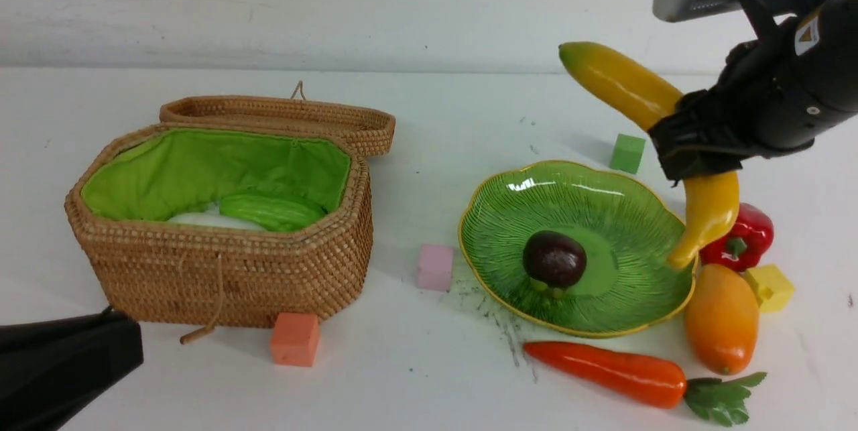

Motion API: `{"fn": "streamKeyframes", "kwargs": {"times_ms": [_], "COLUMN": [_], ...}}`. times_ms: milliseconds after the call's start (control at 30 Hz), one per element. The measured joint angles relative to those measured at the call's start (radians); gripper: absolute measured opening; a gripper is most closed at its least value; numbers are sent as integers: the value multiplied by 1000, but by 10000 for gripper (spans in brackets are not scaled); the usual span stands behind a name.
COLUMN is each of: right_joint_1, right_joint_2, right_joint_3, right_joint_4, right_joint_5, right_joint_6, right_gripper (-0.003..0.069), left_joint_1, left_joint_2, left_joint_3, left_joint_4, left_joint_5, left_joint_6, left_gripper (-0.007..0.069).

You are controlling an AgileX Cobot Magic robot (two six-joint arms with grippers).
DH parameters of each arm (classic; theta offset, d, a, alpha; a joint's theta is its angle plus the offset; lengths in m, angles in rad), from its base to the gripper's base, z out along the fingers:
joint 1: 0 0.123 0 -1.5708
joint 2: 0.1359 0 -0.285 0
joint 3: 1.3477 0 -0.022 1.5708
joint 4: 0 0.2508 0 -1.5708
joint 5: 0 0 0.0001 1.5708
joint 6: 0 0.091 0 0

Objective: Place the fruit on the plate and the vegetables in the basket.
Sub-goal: Use the right arm to grab a banana and put it into the right plate

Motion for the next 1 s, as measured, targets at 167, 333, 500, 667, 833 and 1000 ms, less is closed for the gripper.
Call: {"fn": "streamKeyframes", "kwargs": {"times_ms": [167, 333, 500, 667, 833, 1000], "right_joint_1": [-99, -119, -119, -119, -119, -119], "right_joint_2": [176, 289, 382, 403, 362, 229], "right_joint_3": [-13, -13, -13, -13, -13, -13], "right_joint_4": [20, 12, 12, 12, 12, 33], "right_joint_5": [-100, -171, -226, -230, -198, -58], "right_joint_6": [-38, -62, -94, -94, -94, -94], "right_gripper": [327, 327, 327, 439, 577, 557], "left_joint_1": [0, 0, 0, 0, 0, 0], "left_joint_2": [0, 0, 0, 0, 0, 0], "left_joint_3": [0, 0, 0, 0, 0, 0], "left_joint_4": [-49, -51, -51, -51, -51, -51], "left_joint_5": [-11, -11, -11, -10, -10, -9], "left_joint_6": [81, 93, 93, 93, 94, 94], "left_gripper": [-8, -3, -1, 4, 6, 6]}}
